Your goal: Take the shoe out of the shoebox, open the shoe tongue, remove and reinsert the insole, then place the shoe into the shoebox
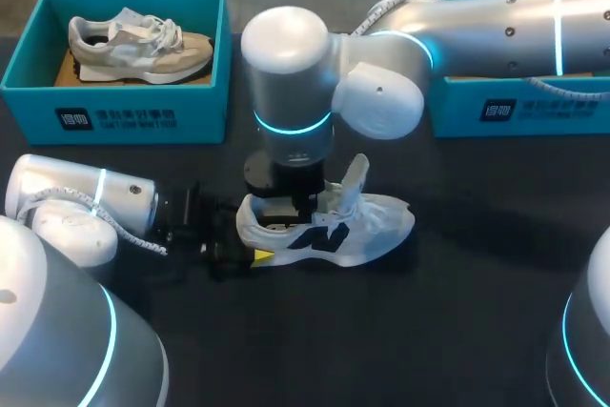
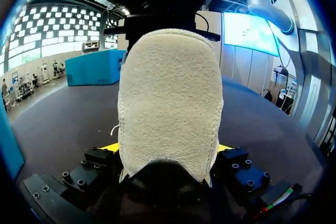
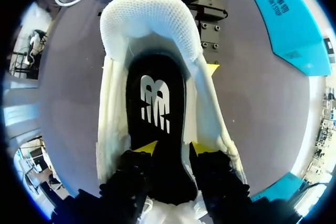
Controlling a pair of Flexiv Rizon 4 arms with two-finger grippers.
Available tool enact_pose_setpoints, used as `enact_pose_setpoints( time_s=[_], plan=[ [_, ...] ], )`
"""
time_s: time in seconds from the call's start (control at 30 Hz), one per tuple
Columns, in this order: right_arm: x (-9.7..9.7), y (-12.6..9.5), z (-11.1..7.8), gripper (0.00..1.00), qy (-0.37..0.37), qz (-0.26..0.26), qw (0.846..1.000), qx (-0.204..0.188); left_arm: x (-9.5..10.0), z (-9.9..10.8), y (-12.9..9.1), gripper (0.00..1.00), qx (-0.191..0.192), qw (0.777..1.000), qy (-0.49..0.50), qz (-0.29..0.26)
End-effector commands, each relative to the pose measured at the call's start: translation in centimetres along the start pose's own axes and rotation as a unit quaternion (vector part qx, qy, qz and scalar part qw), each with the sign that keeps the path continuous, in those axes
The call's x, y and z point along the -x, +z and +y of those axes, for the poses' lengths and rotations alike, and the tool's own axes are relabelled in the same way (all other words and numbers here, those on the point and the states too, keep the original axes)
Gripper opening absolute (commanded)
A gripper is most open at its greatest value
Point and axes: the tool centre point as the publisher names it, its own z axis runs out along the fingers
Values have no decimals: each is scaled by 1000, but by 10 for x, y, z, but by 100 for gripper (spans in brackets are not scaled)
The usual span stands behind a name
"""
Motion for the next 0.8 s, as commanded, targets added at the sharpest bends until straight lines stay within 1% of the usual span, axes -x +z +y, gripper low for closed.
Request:
enact_pose_setpoints(
  time_s=[0.03,0.4,0.5,0.53,0.57,0.63,0.73,0.77,0.8],
  plan=[
    [5,5,3,40,-3,8,1000,0,1,4,3,0,1,1000,0,0],
    [-3,30,7,44,-19,54,998,9,1,4,3,0,1,1000,0,0],
    [-8,37,9,42,-21,67,998,8,1,4,3,0,1,1000,0,0],
    [-10,39,9,38,-21,70,997,7,1,4,3,0,1,1000,0,0],
    [-12,40,8,33,-19,74,997,7,1,4,3,0,1,1000,0,0],
    [-16,44,9,27,-18,82,996,5,1,4,3,0,1,1000,0,0],
    [-22,48,9,11,-14,93,996,1,1,4,3,0,1,1000,0,0],
    [-23,50,8,3,-12,96,995,1,1,4,3,0,1,1000,0,0],
    [-25,50,7,0,-8,98,995,2,1,4,3,0,1,1000,0,0]
  ],
)
